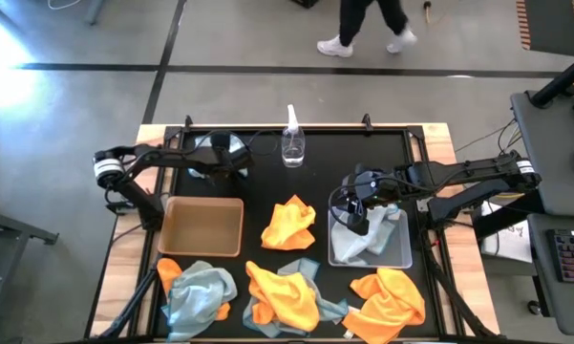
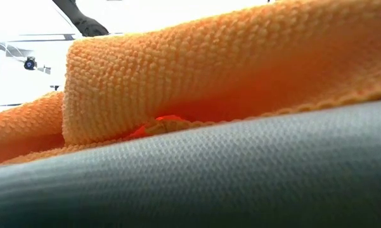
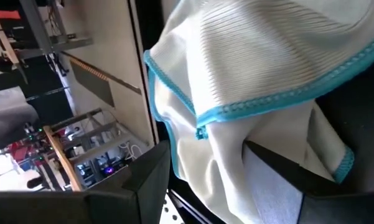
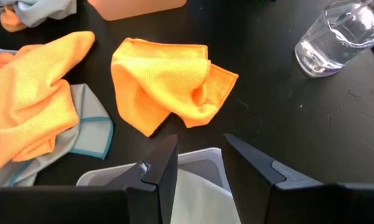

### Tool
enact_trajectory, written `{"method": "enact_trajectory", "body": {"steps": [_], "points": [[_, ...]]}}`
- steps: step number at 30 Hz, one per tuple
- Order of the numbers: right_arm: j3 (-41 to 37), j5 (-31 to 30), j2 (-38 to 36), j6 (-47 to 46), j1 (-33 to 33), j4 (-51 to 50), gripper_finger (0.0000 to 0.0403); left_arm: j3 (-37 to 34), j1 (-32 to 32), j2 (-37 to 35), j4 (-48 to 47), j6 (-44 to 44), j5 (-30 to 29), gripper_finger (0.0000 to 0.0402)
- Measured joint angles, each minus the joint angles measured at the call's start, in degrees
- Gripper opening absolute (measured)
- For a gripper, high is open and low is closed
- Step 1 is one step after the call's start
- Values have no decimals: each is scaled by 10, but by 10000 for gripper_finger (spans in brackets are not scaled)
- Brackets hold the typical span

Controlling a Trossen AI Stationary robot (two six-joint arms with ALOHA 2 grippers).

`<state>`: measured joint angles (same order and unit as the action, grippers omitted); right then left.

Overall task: Sort microfiber towel by color & place in baskets
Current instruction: Put the top blue microfiber cloth into the transparent bin

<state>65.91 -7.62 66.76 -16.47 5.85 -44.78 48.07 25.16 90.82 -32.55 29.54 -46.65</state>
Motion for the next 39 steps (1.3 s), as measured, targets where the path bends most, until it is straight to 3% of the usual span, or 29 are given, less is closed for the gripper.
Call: {"method": "enact_trajectory", "body": {"steps": [9, 17, 25, 32, 39], "points": [[-8, 0, 0, 0, 0, 0, 118, 0, 5, -7, 7, 1, -8, 185], [-20, 0, 0, 0, 0, 0, 118, 0, 27, -1, 127, 8, -9, 185], [-21, 0, 0, -15, 0, 0, 118, 0, 69, -1, 97, -172, -10, 184], [-21, 0, 0, -15, 0, 0, 118, 0, 92, -1, 26, -271, -74, 184], [-21, 0, 0, -15, 0, 1, 118, 0, 92, -1, -15, -386, -73, 184]]}}
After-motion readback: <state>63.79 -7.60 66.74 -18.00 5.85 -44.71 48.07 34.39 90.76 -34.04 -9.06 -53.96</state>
